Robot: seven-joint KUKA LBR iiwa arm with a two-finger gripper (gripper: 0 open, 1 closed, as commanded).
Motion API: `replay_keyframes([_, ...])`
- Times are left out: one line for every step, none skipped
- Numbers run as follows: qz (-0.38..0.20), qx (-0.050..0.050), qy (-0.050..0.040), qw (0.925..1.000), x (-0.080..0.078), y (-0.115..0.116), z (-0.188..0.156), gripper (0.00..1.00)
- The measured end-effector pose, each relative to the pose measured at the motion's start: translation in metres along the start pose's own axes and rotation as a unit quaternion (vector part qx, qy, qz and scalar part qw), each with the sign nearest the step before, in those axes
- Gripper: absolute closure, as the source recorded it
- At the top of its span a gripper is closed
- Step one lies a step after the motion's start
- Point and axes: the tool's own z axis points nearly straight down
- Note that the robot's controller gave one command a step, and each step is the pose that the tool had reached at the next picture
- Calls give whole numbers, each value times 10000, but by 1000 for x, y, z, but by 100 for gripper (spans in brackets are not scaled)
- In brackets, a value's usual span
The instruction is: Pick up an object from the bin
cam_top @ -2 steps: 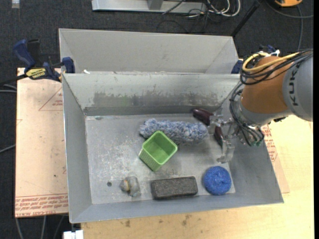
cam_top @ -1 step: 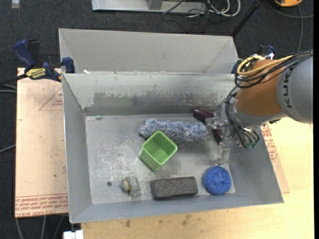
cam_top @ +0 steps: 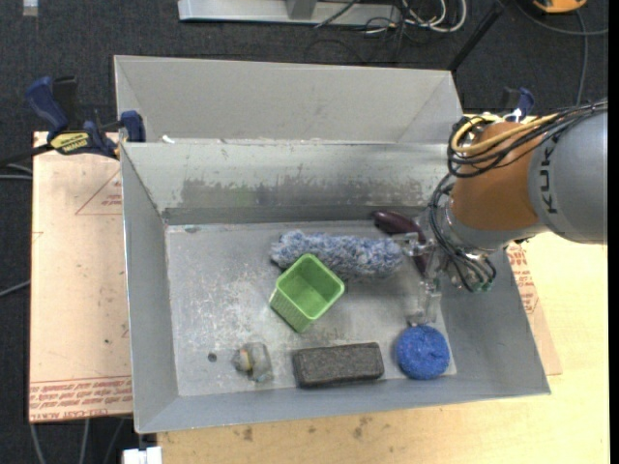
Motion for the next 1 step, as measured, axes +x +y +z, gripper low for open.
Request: replay_keyframes([-1334, 17, -19, 9911, -11, 14, -2, 0])
